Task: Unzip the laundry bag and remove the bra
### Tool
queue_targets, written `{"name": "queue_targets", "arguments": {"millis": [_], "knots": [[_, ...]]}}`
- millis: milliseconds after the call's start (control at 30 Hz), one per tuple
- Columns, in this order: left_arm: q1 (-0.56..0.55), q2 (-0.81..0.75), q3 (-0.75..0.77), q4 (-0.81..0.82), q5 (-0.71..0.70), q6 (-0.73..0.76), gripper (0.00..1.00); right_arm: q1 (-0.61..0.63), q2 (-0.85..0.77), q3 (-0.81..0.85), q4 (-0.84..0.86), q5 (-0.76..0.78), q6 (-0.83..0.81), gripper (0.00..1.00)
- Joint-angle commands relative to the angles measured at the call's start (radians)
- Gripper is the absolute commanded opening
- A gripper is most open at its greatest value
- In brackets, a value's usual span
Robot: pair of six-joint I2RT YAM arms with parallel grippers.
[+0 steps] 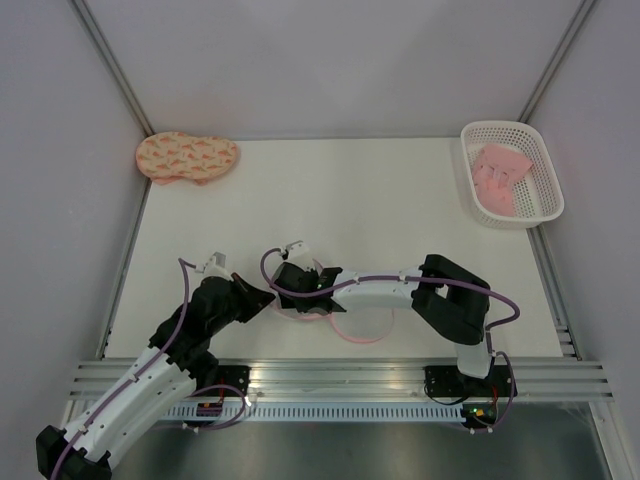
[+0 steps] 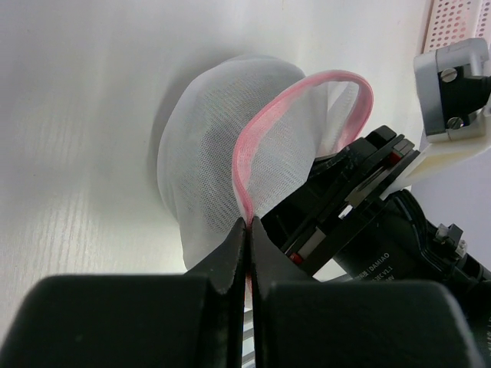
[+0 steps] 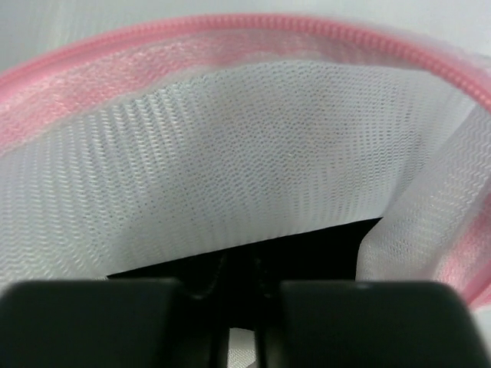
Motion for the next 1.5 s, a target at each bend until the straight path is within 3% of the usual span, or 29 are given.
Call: {"name": "queue_targets", "arguments": {"millis": [0, 67, 467, 867, 1033, 1267, 1400, 1467], "knots": [[-0.007, -0.008, -0.007, -0.003, -0.005, -0.022, 0.02, -0.002, 0.043, -0.016, -0.046, -0.026, -0.005, 0.1], [-0.007, -0.007, -0.007, -0.005, -0.005, -0.02, 0.02, 0.0, 0.027, -0.019, -0.049, -0.024, -0.01, 0.0], [-0.007, 0.009, -0.013, -0.006, -0.017, -0.023, 0.02, 0.0, -0.362, -0.086, 0.104, -0.234, -0.129, 0.0], [-0.007, 0.045, -0.002, -0.005, -0.034, -0.029, 0.02, -0.018, -0.568, -0.122, 0.233, -0.483, -0.168, 0.0], [-0.007, 0.045, -0.001, -0.006, -0.034, -0.031, 0.02, -0.037, -0.681, -0.099, 0.219, -0.362, -0.189, 0.0], [-0.007, 0.055, 0.012, -0.002, -0.03, -0.028, 0.02, -0.074, -0.844, -0.04, 0.222, 0.012, -0.287, 0.0], [-0.007, 0.058, 0.021, 0.011, -0.014, -0.011, 0.02, -0.091, -0.804, 0.09, 0.12, 0.309, -0.358, 0.0], [-0.007, 0.058, 0.027, 0.017, -0.004, 0.001, 0.02, -0.121, -0.734, 0.22, 0.001, 0.368, -0.382, 0.0]]}}
